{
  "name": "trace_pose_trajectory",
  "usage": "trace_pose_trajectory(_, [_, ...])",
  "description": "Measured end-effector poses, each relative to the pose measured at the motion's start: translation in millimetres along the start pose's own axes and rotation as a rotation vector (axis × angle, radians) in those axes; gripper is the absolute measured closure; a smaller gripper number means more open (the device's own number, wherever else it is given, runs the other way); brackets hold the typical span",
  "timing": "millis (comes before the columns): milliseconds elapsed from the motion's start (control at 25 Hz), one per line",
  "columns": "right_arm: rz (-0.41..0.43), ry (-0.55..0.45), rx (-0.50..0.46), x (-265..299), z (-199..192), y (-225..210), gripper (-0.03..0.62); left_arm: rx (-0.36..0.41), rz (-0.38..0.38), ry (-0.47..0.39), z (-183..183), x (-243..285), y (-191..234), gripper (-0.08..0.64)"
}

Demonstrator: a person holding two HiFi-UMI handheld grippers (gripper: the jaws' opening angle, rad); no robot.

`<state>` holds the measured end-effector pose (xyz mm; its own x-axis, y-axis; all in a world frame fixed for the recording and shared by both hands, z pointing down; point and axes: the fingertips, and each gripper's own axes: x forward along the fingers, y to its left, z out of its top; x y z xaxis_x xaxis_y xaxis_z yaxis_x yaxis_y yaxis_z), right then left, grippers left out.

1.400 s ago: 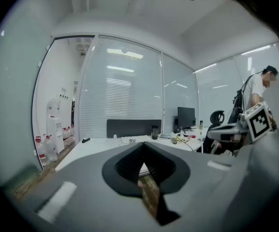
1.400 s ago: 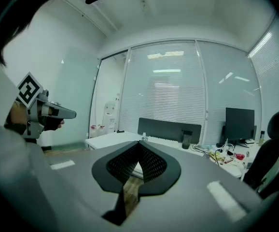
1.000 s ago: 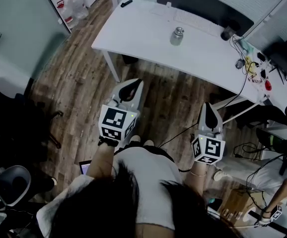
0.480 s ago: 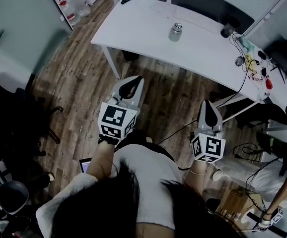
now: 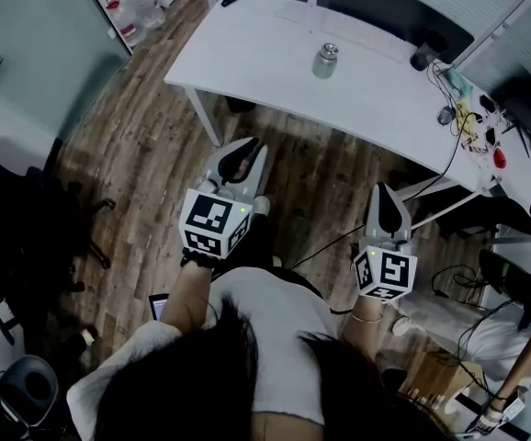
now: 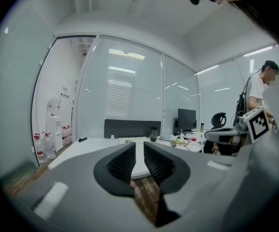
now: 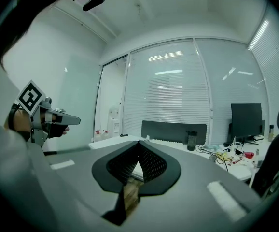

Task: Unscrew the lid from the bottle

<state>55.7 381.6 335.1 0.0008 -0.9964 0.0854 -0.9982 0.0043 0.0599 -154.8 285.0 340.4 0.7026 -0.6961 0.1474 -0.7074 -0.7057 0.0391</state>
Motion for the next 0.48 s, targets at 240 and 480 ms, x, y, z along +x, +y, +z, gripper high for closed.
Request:
trace_pose_trajectory(240, [-0.009, 0.012, -0.004, 50.0, 1.0, -7.8, 0.591, -0.015, -0.012, 0.005, 3.0, 44.9, 32.0, 0.502])
trace_pose_trajectory(480, [-0.009, 0.008, 0.017, 113.9, 9.4, -17.2, 0.589, -0.016, -0.034, 0.018, 12.6, 101.0, 70.0, 0.500])
